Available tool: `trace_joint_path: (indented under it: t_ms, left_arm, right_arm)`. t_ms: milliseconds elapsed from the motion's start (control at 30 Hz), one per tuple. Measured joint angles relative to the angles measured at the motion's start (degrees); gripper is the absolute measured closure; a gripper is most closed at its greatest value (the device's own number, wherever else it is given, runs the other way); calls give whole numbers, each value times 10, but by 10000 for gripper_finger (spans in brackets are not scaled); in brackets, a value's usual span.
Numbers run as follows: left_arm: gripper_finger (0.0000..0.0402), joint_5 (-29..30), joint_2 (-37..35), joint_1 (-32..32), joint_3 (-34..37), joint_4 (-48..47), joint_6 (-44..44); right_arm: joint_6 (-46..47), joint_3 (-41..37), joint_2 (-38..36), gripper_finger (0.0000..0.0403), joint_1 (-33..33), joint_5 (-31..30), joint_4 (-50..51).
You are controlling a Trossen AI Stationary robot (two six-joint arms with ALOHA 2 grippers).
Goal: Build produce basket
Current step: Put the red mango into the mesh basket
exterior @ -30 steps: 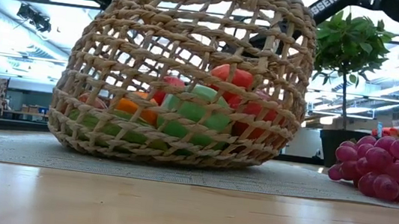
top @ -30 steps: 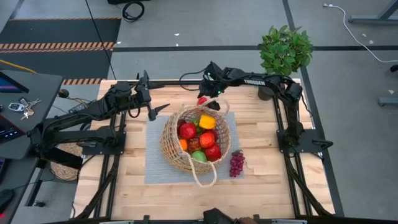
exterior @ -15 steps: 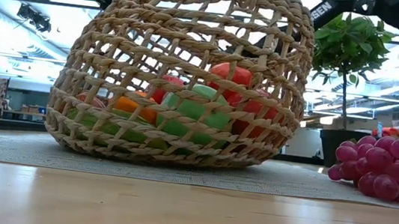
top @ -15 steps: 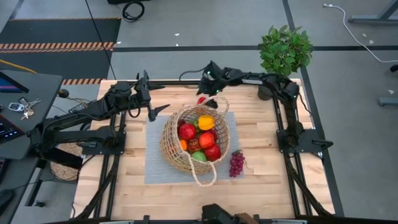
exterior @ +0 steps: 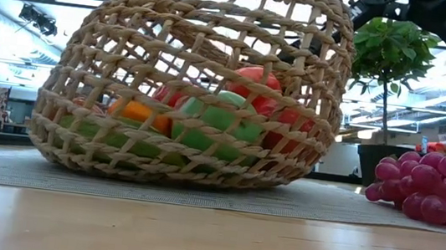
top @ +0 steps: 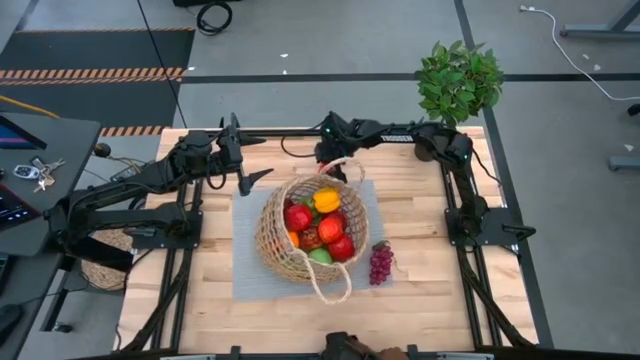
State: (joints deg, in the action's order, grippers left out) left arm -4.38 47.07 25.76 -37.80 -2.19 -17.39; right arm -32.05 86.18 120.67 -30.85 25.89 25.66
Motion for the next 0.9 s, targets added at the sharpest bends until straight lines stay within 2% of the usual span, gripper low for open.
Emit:
trace_joint_path:
  t_ms: [167,500,633,767,900]
  left_arm:
    - [4,0,0,0,0,-2,2]
    - [4,0,0,0,0,-2,3]
    - [4,0,0,0,0,-2,3]
    - [4,0,0,0,0,-2,3]
    - [4,0,0,0,0,-2,3]
  right_arm:
    - [11,-2,3,33,-13,-23,16]
    - [12,-2,2,154,-16,-54,31]
    - [17,-2,2,188,-16,-70,42]
    - [33,-2,0,192,-18,-70,42]
    - [34,-2,-19,162,-19,-71,38]
